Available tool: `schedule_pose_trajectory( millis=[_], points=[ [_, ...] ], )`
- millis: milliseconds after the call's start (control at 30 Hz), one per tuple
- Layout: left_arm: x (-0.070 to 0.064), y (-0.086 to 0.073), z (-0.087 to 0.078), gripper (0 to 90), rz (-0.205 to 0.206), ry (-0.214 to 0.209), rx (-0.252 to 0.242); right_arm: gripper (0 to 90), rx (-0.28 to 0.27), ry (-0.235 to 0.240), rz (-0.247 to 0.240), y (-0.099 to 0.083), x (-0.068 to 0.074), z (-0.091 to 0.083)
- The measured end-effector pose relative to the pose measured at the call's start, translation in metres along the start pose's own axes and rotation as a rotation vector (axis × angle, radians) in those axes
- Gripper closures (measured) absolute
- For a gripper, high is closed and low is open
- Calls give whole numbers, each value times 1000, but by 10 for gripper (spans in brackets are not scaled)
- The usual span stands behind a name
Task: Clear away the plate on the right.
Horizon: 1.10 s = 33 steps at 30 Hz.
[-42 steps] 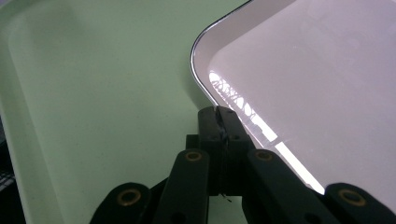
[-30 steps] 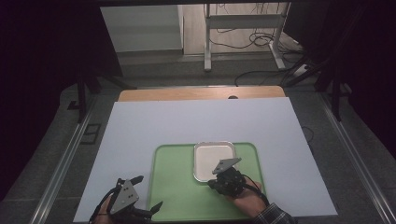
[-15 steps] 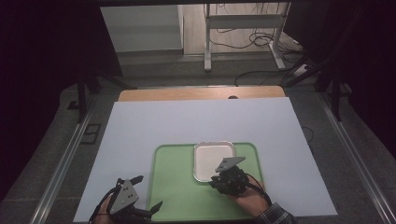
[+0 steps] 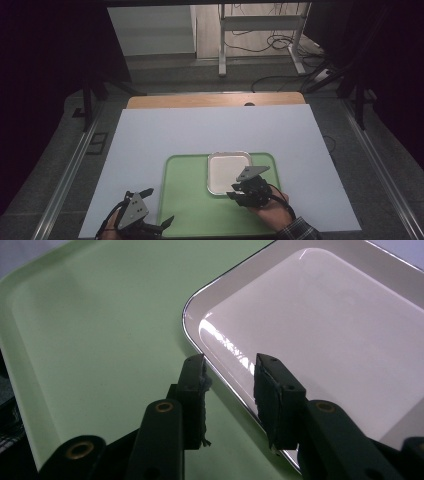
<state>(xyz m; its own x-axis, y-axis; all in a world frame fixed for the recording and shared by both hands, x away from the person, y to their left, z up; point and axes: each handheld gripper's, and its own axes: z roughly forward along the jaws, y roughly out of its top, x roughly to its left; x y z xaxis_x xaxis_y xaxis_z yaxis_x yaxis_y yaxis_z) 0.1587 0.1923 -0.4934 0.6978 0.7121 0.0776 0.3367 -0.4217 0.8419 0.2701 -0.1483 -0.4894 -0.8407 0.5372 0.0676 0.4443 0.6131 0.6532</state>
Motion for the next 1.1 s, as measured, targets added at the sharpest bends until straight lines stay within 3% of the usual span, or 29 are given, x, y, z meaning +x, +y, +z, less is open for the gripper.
schedule_pose_trajectory(
  millis=[1100],
  points=[
    [0, 0, 0, 16, 2, -2, 0, 464, -55, -66, 15, -10, -9, -32]
  ],
)
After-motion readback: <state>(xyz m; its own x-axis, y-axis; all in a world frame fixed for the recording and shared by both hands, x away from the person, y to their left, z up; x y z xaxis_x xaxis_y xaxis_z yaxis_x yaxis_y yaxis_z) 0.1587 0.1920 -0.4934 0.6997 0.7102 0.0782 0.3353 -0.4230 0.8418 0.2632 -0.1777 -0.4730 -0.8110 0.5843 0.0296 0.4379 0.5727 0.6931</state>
